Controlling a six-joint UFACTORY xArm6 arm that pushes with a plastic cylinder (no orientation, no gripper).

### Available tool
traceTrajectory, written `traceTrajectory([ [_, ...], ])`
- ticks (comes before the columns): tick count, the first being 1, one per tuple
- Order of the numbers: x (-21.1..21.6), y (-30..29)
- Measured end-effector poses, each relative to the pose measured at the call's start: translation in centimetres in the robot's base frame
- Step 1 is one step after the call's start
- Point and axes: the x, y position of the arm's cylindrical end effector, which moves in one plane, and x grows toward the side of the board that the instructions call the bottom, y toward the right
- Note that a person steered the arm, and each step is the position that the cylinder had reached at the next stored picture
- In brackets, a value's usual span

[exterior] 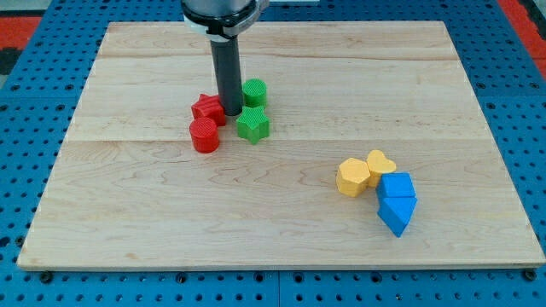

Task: Push the green star above the yellow hexagon

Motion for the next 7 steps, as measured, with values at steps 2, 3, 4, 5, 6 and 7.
traceTrajectory([
  [2, 7.8, 5.3],
  [3, 6.6, 5.0],
  [4, 4.0, 1.1],
  [5, 2.6, 8.8],
  [6, 6.6, 16.6],
  [7, 7.6, 18.5],
])
